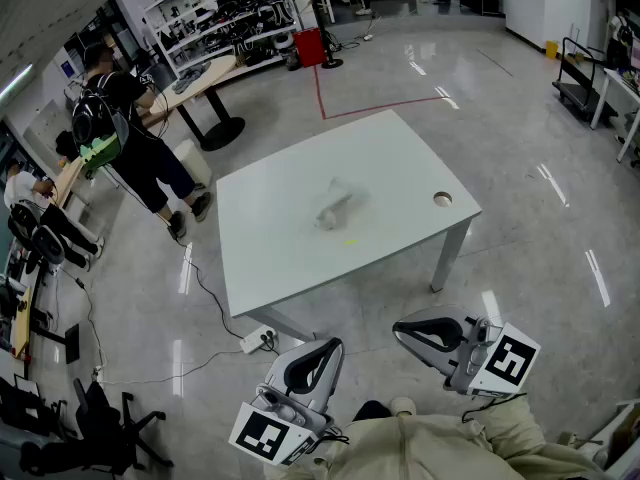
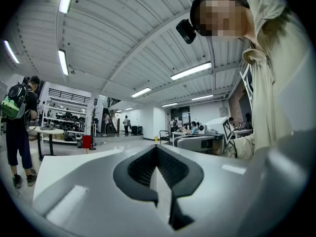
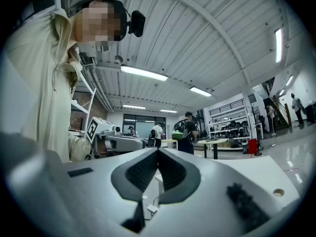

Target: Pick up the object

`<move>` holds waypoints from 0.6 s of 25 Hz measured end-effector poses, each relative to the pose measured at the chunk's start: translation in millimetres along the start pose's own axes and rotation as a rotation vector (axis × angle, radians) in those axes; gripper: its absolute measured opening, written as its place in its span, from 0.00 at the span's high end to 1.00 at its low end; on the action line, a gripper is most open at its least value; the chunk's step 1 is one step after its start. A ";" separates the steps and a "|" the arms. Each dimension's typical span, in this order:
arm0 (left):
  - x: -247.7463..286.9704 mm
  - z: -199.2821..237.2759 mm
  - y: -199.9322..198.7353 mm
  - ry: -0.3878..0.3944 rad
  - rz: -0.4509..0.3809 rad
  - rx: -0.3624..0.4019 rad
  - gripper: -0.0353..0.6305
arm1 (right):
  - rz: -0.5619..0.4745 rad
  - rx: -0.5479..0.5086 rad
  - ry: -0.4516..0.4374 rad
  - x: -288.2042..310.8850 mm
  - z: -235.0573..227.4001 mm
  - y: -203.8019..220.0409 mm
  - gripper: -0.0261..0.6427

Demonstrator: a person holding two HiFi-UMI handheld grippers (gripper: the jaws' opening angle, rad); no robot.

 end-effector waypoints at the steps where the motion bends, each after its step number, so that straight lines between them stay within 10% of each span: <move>1: 1.6 4.8 2.6 -0.004 0.003 0.002 0.94 | 0.002 -0.001 -0.003 4.1 -3.9 2.5 0.96; 15: 63.3 74.4 16.7 0.002 0.006 -0.004 0.94 | 0.016 0.000 -0.005 45.3 -84.0 16.7 0.96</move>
Point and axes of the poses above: the fingertips, and each gripper's own axes: x forward along the fingers, z to its left, y out of its underside, the point moved 5 cm from there along -x, backward along the fingers, and after that the axes turned 12 degrees about -y, right-handed, at the moved point
